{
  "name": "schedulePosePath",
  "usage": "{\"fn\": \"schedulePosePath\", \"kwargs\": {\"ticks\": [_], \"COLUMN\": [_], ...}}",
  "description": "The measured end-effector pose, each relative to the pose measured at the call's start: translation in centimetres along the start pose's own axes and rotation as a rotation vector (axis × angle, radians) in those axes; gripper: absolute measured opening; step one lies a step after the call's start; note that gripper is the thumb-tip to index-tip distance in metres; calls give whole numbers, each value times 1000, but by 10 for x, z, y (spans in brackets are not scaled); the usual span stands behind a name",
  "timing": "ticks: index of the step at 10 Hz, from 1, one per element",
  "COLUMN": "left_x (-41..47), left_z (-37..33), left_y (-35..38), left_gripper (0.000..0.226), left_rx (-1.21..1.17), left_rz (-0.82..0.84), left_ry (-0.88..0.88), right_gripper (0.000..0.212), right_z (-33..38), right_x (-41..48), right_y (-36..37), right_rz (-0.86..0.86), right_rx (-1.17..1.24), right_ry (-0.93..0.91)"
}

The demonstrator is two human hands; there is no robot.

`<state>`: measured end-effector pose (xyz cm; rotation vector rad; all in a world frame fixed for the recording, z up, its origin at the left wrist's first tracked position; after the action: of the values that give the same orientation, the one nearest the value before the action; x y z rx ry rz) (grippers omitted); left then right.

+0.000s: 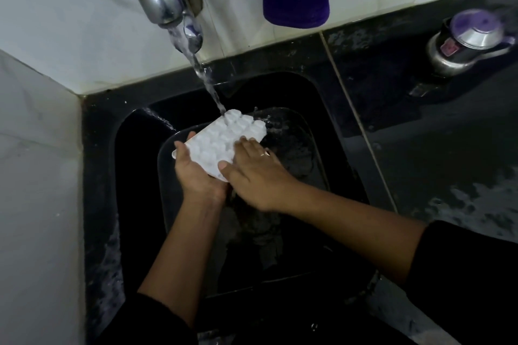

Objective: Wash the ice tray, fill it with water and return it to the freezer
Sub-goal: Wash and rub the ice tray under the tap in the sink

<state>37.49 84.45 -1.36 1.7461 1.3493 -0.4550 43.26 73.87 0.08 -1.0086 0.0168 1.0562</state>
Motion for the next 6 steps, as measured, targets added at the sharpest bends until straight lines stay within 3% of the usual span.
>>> {"fn": "schedulePosePath", "kwargs": {"ticks": [2,4,5,6], "left_x": [-26,-28,-41,-41], "left_z": [4,-8,10,18], "left_y": [9,15,18,28], "left_gripper": [48,46,58,60], "left_rx": [71,31,200,23], "left_rz": [55,69,104,136], "left_ry": [-51,-54,-157,-240], "right_gripper": [82,73,82,81], "right_z": [-10,18,-17,-20], "right_x": [28,28,75,76], "right_y": [-23,-17,-48,-40], "right_rz": [-81,-33,-193,-210], "right_rx": [76,42,179,177], "right_ry": [156,-41,291,338]}}
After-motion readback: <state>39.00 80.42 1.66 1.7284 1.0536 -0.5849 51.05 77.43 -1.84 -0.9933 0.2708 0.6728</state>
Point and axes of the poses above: each hand's wrist, its own x-axis towards the middle knuckle, its own y-axis out of the palm, z = x × y, the point moved 2 cm from there along x, towards the middle knuckle, and after that the axes turned 6 degrees about -z, right-handed, at the moved point
